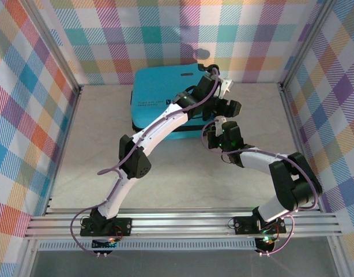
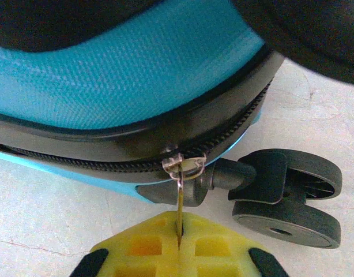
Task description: Pack the luggage
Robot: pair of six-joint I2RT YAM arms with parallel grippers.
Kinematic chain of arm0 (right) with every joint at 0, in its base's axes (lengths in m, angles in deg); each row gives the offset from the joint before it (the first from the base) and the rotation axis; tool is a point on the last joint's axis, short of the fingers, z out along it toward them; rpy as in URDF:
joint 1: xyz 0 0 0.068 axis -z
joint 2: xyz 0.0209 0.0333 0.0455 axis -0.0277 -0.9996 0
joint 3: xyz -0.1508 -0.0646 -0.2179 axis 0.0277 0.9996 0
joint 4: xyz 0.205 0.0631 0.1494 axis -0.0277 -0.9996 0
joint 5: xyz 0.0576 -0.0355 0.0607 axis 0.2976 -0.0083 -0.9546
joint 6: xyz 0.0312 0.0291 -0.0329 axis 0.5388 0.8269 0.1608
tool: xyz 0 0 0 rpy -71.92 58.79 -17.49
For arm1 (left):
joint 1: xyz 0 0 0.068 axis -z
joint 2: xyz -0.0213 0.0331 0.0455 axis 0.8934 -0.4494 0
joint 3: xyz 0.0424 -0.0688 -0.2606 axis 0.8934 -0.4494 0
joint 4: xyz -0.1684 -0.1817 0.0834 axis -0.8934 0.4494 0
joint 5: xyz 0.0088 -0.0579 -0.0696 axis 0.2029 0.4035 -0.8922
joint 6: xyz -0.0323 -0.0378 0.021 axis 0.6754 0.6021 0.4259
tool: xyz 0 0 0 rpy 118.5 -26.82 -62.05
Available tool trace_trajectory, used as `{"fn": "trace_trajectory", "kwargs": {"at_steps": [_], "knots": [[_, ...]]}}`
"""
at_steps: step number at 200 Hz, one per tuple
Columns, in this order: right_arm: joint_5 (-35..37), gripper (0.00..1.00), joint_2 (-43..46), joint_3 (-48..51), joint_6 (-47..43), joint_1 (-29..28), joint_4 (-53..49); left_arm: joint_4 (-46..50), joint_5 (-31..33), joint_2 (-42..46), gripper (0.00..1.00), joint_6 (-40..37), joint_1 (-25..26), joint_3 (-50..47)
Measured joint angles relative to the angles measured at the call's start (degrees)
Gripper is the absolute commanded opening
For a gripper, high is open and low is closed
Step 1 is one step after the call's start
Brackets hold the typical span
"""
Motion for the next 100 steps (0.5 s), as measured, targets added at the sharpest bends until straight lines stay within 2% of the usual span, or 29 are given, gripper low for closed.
{"fn": "trace_trajectory", "kwargs": {"at_steps": [62, 100], "knots": [[0.0, 0.0, 0.4, 0.4, 0.0, -0.2, 0.0, -6.8, -0.8, 0.0, 0.85, 1.2, 0.2, -4.4], [0.8, 0.0, 0.9, 0.8, -0.3, -0.3, 0.0, -7.4, 0.2, 0.0, 0.85, 1.4, 0.3, -4.9]]}}
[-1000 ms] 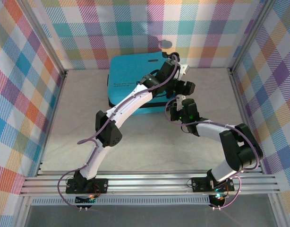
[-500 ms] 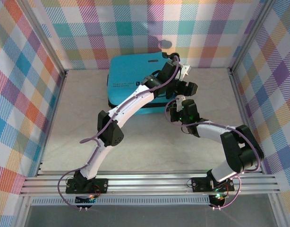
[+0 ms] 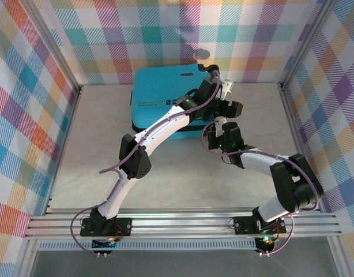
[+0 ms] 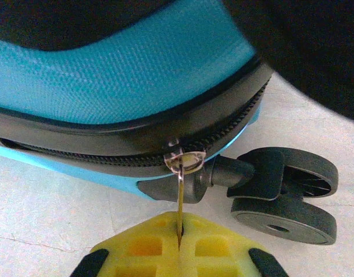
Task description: Pack the luggage
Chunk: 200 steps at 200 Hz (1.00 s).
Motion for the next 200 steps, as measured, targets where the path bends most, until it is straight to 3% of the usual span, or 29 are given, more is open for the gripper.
{"fn": "trace_trajectory", "kwargs": {"at_steps": [55, 140, 200], "knots": [[2.3, 0.0, 0.1, -0.2, -0.4, 0.6, -0.9, -0.3, 6.2, 2.8, 0.84, 2.4, 0.3, -3.9], [0.0, 0.0, -1.0, -5.2, -0.2, 2.8, -8.5, -5.4, 9.5, 7.4, 0.83, 4.4, 0.5, -11.8], [-0.1, 0.0, -4.5, -10.4, -0.5, 5.2, -11.7, -4.0, 10.8, 13.5, 0.83, 6.0, -1.2, -18.3]]}}
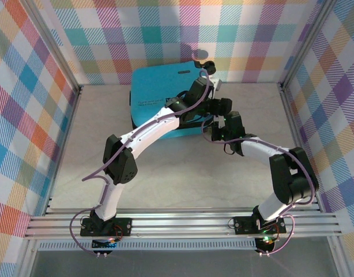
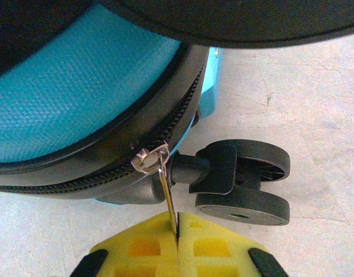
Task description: Pack the luggage
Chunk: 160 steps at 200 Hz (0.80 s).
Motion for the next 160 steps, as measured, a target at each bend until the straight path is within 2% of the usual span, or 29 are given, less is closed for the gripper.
{"fn": "trace_trajectory", "kwargs": {"at_steps": [73, 120, 160], "knots": [[-2.7, 0.0, 1.6, 3.0, -0.5, 0.3, 3.6, 3.8, 1.9, 3.3, 0.83, -1.7, 0.0, -3.2], [0.7, 0.0, 3.1, 6.1, -2.0, -3.5, 5.9, 11.2, 10.0, 4.1, 0.84, -6.4, 2.9, -1.1], [2.3, 0.0, 5.9, 8.1, -3.0, -5.4, 6.6, 12.1, 10.6, 4.1, 0.85, -8.5, 3.3, 0.2]]}}
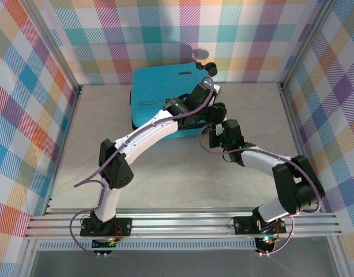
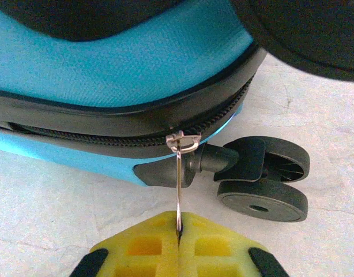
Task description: Pack the luggage
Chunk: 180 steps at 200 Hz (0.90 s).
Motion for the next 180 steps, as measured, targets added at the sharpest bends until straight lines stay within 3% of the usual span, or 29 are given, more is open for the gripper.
{"fn": "trace_trajectory", "kwargs": {"at_steps": [38, 85, 180], "knots": [[0.8, 0.0, 1.8, 1.7, -0.1, -2.2, 0.0, -4.9, -3.6, -1.1, 0.86, -0.3, 0.0, 0.6], [0.8, 0.0, 4.0, 3.2, -0.1, -3.6, 0.0, -8.9, -9.1, -9.2, 0.86, 1.4, 0.0, 8.5], [3.3, 0.0, 4.8, 3.7, -0.9, -3.8, -0.5, -4.6, -6.2, -12.7, 0.84, 6.4, -0.1, 11.9]]}}
